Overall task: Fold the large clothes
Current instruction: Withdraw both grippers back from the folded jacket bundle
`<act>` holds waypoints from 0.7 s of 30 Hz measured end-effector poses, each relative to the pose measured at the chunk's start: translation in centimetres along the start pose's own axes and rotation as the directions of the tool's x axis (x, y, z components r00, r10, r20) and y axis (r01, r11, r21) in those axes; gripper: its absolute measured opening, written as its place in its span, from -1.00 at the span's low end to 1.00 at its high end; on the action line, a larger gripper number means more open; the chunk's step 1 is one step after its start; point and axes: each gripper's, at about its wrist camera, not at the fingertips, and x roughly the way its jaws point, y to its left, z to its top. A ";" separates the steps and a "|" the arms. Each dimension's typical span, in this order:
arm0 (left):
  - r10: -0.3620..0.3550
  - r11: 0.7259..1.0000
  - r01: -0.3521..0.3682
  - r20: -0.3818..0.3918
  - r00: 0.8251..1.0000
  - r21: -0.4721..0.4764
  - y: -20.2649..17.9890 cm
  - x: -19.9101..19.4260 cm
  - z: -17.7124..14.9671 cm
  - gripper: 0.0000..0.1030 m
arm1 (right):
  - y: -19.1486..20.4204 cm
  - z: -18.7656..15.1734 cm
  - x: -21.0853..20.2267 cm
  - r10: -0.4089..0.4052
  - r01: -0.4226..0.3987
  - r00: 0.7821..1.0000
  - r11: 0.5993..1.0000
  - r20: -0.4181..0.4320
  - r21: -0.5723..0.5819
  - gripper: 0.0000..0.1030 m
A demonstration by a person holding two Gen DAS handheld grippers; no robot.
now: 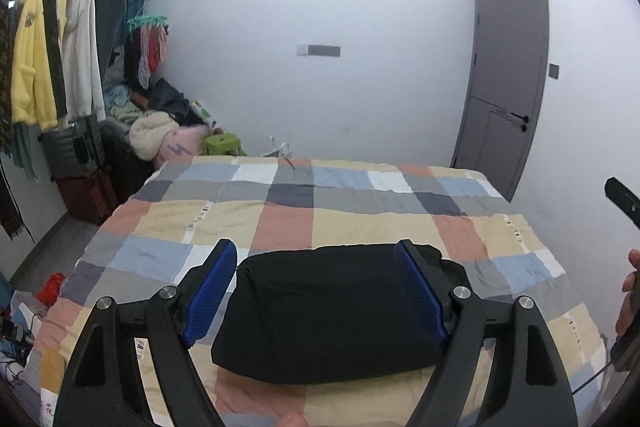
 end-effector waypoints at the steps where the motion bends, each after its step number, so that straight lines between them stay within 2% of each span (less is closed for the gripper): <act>1: 0.000 1.000 0.000 0.006 1.000 0.001 -0.2 -0.7 -0.2 0.58 | 0.4 -0.3 -0.5 0.002 -0.002 1.000 1.000 0.000 -0.004 1.00; 4: 0.015 1.000 -0.015 0.031 0.999 -0.008 -0.8 -2.9 -1.1 0.58 | 1.4 -1.5 -2.3 0.011 -0.011 1.000 1.000 0.000 -0.008 1.00; 11: -0.007 1.000 0.007 0.053 0.999 0.008 -2.2 -6.7 -3.5 0.58 | 3.7 -4.2 -5.5 0.027 -0.027 1.000 1.000 0.001 -0.004 1.00; 15: -0.024 1.000 0.023 0.045 0.999 0.015 -2.7 -7.3 -5.5 0.58 | 4.6 -6.1 -6.4 0.049 -0.049 0.999 0.999 -0.015 -0.002 1.00; 21: -0.030 1.000 0.030 -0.002 1.000 0.006 -2.7 -5.6 -9.7 0.58 | 5.3 -9.8 -6.6 0.010 -0.010 0.999 1.000 -0.037 -0.011 1.00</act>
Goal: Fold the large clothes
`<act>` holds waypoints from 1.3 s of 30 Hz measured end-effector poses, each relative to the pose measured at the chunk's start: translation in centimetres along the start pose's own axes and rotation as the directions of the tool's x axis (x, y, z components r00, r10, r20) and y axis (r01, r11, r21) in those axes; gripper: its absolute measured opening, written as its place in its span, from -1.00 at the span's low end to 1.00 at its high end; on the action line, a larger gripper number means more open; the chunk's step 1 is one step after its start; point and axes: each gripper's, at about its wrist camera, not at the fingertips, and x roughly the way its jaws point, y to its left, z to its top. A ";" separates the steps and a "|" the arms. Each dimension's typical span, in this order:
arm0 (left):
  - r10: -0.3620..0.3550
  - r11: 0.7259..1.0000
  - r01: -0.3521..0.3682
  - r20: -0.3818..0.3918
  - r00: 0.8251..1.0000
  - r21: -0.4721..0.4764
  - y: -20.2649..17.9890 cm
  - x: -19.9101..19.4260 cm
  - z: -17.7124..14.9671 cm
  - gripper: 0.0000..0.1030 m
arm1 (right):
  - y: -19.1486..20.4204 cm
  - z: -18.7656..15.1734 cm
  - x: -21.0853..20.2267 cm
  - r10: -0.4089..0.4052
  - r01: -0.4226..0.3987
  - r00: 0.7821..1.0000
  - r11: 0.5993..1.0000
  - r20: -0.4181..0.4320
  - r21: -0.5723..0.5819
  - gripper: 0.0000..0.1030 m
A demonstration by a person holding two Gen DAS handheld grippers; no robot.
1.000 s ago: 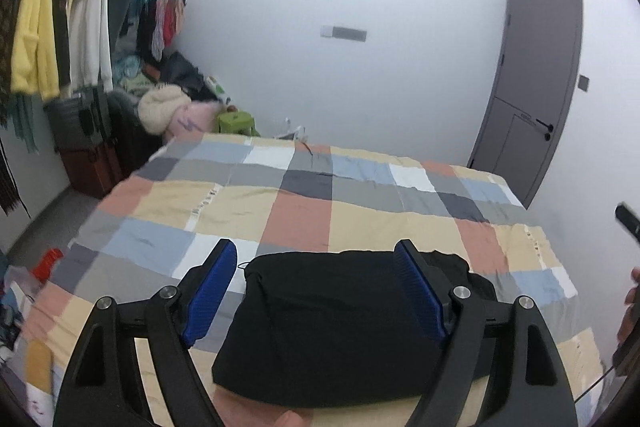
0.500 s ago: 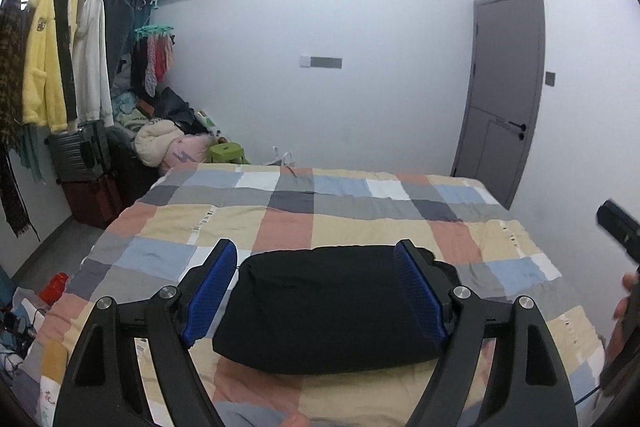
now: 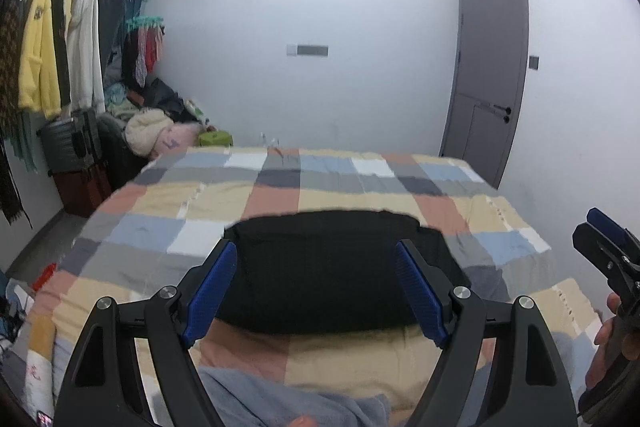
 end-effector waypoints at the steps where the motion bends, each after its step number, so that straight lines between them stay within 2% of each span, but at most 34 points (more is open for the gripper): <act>1: -0.005 1.000 0.005 -0.015 1.000 -0.001 0.0 0.6 -0.9 0.58 | 0.0 -0.9 0.2 0.002 -0.001 1.000 1.000 -0.013 0.008 1.00; 6: -0.009 1.000 0.008 -0.063 0.998 -0.007 0.2 3.4 -4.3 0.58 | 0.2 -4.3 1.8 -0.016 0.016 0.998 1.000 -0.068 -0.004 1.00; 11: 0.005 1.000 -0.005 -0.099 0.995 0.000 0.2 5.9 -5.5 0.58 | -0.3 -6.2 3.6 -0.012 0.014 0.995 1.000 -0.104 0.024 1.00; 19: 0.013 1.000 -0.013 -0.106 0.994 0.001 0.8 7.8 -5.1 0.58 | -0.3 -6.6 4.8 -0.031 0.036 0.990 0.999 -0.136 0.031 1.00; 25: 0.016 1.000 -0.016 -0.139 0.990 -0.001 1.0 9.2 -5.7 0.58 | -0.8 -7.4 5.4 -0.038 0.048 0.986 0.997 -0.162 0.055 1.00; 39: 0.012 1.000 -0.015 -0.156 0.988 -0.017 1.1 9.9 -6.1 0.58 | -1.2 -7.7 5.4 -0.052 0.064 0.983 0.996 -0.178 0.058 1.00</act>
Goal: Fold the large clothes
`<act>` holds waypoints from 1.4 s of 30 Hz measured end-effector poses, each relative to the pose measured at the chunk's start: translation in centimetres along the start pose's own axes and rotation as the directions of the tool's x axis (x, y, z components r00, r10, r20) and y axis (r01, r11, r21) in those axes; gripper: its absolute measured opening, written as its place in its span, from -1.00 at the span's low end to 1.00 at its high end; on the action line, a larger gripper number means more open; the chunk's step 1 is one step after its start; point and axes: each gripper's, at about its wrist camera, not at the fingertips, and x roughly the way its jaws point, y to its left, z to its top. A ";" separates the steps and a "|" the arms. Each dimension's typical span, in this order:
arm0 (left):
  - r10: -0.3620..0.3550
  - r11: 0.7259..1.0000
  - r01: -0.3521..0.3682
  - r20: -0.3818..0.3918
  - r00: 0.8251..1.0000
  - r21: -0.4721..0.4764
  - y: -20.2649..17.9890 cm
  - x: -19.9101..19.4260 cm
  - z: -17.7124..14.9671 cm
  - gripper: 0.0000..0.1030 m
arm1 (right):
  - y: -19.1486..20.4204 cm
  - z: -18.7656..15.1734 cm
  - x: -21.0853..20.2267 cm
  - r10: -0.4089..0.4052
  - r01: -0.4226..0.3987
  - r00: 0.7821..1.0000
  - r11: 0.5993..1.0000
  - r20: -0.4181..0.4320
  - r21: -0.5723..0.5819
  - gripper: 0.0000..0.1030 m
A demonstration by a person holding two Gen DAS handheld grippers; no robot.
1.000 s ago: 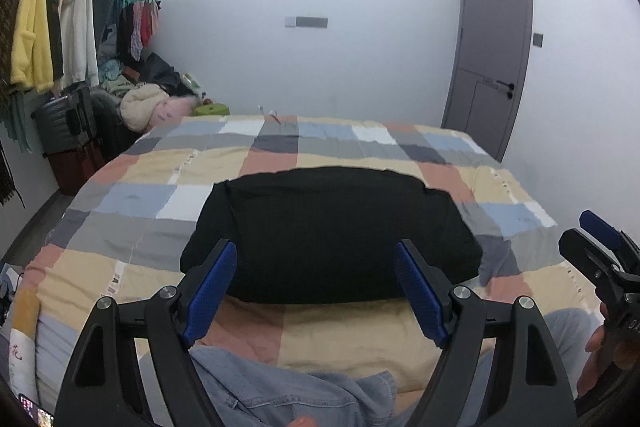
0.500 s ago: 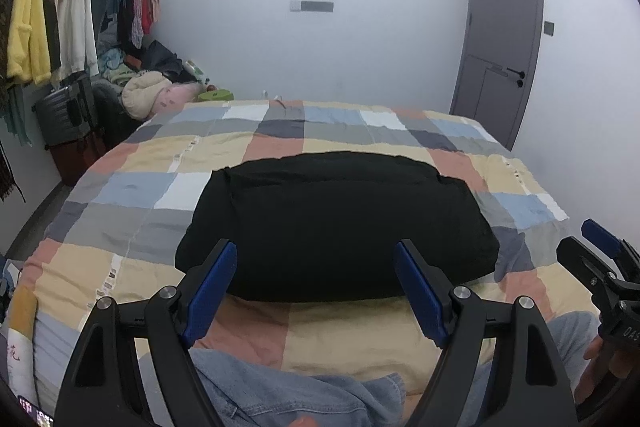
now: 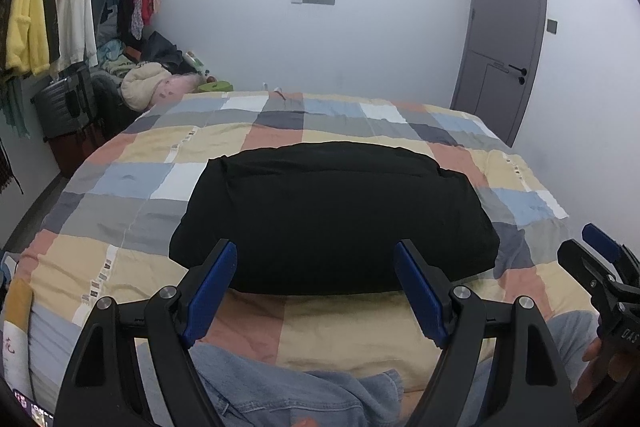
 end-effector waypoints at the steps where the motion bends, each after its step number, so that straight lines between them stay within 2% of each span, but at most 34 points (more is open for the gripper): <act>1: -0.002 1.000 0.002 -0.003 1.000 -0.002 0.1 0.0 0.1 0.58 | 0.0 0.0 0.0 0.001 -0.001 1.000 1.000 0.000 0.001 1.00; 10: -0.016 0.999 0.015 -0.006 1.000 -0.040 0.7 0.0 0.0 0.58 | 0.1 -0.1 0.2 0.003 -0.003 1.000 1.000 0.000 0.002 1.00; 22: 0.010 1.000 -0.009 0.014 1.000 -0.023 0.3 -0.2 0.0 0.58 | 0.2 -0.5 0.4 -0.011 0.011 1.000 1.000 -0.004 -0.006 1.00; 42: -0.023 0.999 0.023 0.005 1.000 -0.036 0.0 -0.3 -0.4 0.58 | -0.3 -0.9 0.4 -0.011 0.011 1.000 1.000 -0.005 0.006 1.00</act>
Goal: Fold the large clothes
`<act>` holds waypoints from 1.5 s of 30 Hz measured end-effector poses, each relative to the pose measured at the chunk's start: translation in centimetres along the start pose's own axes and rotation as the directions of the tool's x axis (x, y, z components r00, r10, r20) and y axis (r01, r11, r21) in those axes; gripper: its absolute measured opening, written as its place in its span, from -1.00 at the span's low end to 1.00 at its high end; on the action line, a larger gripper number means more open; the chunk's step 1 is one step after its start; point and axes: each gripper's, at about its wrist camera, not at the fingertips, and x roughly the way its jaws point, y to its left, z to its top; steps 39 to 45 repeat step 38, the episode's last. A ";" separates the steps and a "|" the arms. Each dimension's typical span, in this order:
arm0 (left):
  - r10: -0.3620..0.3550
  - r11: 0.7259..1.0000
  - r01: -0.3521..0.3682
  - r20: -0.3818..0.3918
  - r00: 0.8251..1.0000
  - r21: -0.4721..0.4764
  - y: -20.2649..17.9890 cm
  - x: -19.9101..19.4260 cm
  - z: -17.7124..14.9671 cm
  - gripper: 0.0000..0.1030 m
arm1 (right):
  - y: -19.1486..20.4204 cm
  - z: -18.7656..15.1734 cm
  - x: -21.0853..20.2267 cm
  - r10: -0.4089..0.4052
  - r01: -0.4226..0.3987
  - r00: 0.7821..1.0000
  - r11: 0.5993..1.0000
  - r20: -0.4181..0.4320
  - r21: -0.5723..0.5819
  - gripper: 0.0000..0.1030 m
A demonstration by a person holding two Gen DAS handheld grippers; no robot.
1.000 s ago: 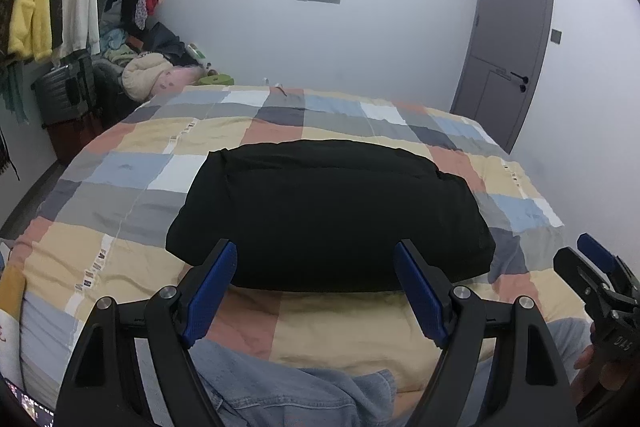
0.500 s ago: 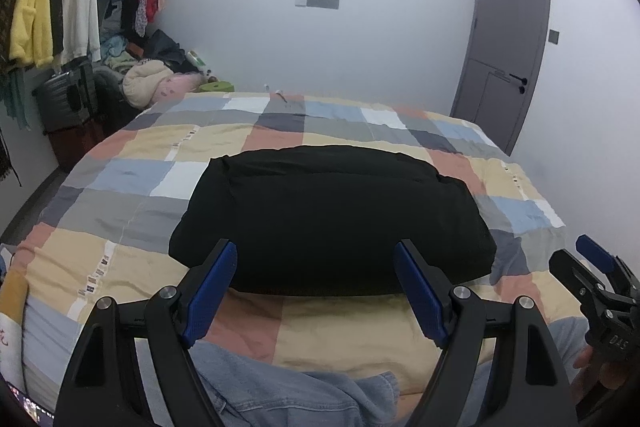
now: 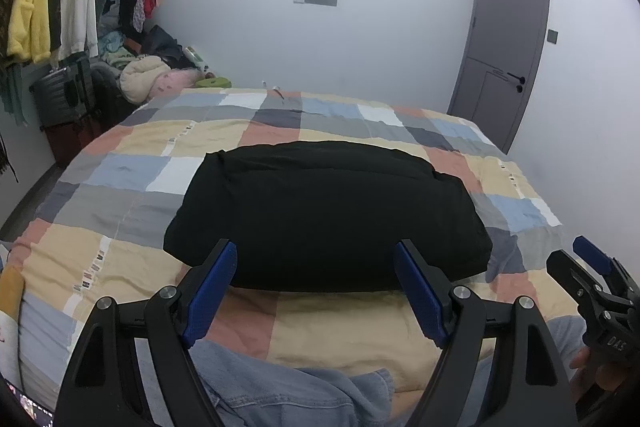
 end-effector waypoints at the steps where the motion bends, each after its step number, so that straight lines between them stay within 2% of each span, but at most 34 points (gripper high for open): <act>1: 0.002 1.000 -0.002 0.001 1.000 0.002 0.0 0.0 0.0 0.58 | 0.0 0.0 0.0 0.001 -0.001 1.000 1.000 0.000 -0.002 1.00; 45: 0.000 1.000 0.000 -0.010 1.000 0.004 -0.1 0.2 -0.1 0.58 | -0.3 -0.4 -0.1 -0.006 0.006 1.000 1.000 -0.007 0.007 1.00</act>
